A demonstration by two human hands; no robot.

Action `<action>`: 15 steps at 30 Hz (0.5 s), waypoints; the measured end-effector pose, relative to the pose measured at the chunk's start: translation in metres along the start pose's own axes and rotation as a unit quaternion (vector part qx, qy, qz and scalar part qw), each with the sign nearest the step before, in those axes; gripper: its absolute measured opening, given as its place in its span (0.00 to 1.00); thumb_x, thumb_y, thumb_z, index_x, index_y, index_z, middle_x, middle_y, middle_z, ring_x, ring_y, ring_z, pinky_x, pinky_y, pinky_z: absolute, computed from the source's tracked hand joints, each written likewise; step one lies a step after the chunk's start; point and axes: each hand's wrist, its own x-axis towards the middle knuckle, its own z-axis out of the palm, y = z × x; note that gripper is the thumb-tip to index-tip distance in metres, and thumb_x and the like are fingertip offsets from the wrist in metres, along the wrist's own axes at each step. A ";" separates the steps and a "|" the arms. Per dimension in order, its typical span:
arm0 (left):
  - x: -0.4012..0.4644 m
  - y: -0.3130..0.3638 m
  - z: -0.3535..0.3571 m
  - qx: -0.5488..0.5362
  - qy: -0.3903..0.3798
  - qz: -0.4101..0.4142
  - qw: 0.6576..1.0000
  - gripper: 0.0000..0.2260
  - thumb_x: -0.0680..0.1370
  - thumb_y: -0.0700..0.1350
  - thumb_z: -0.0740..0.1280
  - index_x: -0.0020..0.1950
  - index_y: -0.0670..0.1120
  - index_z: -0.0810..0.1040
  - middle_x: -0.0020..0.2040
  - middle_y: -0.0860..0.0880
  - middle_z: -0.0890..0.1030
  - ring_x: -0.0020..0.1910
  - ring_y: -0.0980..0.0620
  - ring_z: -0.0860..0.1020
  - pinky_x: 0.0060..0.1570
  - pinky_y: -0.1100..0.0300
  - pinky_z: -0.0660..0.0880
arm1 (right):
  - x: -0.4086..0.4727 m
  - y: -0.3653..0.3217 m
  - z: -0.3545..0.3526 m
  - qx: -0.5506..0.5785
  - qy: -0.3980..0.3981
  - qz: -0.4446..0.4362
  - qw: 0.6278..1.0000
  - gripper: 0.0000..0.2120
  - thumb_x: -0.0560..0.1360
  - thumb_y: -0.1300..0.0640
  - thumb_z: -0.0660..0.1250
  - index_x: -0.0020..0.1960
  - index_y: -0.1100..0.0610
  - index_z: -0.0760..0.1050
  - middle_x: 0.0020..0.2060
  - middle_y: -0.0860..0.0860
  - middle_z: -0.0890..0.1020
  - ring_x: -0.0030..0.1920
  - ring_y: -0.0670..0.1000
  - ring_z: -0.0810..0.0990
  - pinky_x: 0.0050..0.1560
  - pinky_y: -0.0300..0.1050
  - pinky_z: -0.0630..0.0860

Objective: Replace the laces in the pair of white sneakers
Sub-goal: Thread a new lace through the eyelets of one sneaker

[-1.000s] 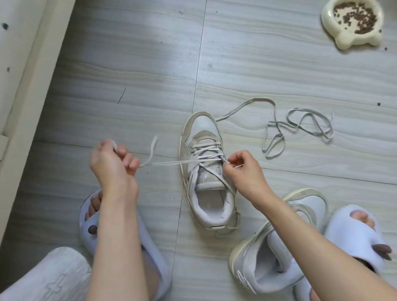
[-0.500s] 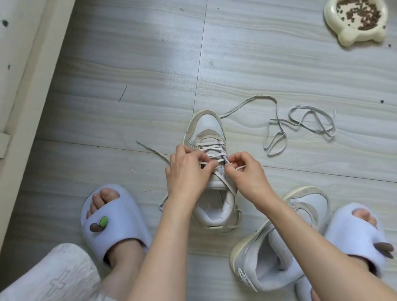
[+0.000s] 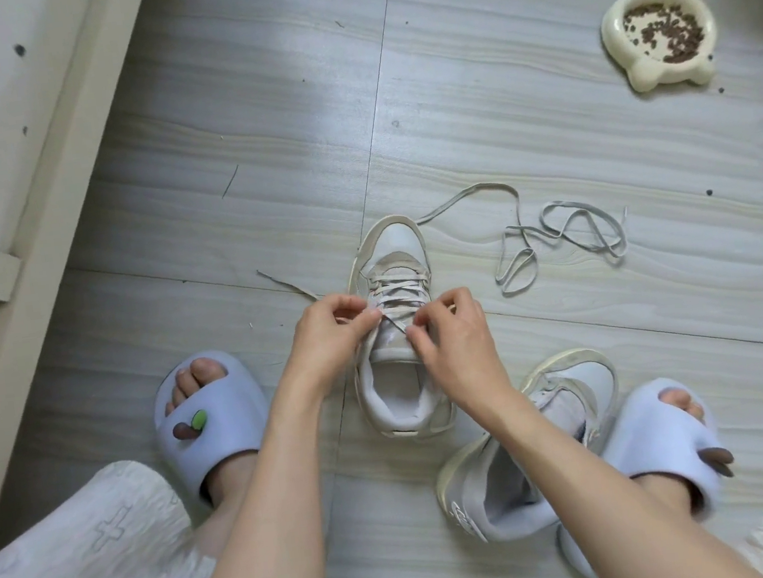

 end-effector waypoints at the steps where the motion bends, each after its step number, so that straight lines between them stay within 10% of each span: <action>1: -0.001 -0.001 -0.004 0.006 0.008 0.002 1.000 0.05 0.72 0.43 0.72 0.46 0.47 0.79 0.38 0.52 0.78 0.38 0.55 0.74 0.42 0.68 0.71 | -0.001 -0.003 0.001 -0.034 -0.011 -0.008 0.999 0.08 0.73 0.56 0.69 0.47 0.62 0.77 0.48 0.58 0.73 0.51 0.58 0.71 0.54 0.48 0.68; 9: -0.010 0.008 -0.005 0.166 -0.014 0.011 0.986 0.04 0.72 0.48 0.72 0.41 0.49 0.78 0.32 0.54 0.75 0.38 0.52 0.73 0.39 0.66 0.70 | 0.007 -0.023 -0.015 -0.144 -0.077 0.059 0.985 0.12 0.76 0.54 0.60 0.49 0.60 0.78 0.55 0.55 0.72 0.59 0.57 0.66 0.56 0.50 0.66; 12: -0.010 0.015 -0.015 0.207 0.015 0.013 0.978 0.07 0.74 0.51 0.68 0.39 0.51 0.77 0.39 0.50 0.81 0.47 0.46 0.77 0.53 0.54 0.72 | 0.012 -0.023 -0.026 -0.042 -0.130 0.141 0.981 0.16 0.76 0.56 0.59 0.29 0.56 0.70 0.36 0.57 0.73 0.45 0.58 0.69 0.46 0.47 0.67; 15: -0.020 0.026 -0.023 0.178 0.025 0.018 0.984 0.11 0.78 0.50 0.63 0.42 0.46 0.80 0.40 0.46 0.80 0.48 0.44 0.76 0.44 0.58 0.68 | 0.017 -0.021 -0.041 0.046 -0.188 0.194 0.962 0.21 0.78 0.56 0.59 0.28 0.55 0.61 0.28 0.54 0.70 0.33 0.54 0.69 0.35 0.43 0.65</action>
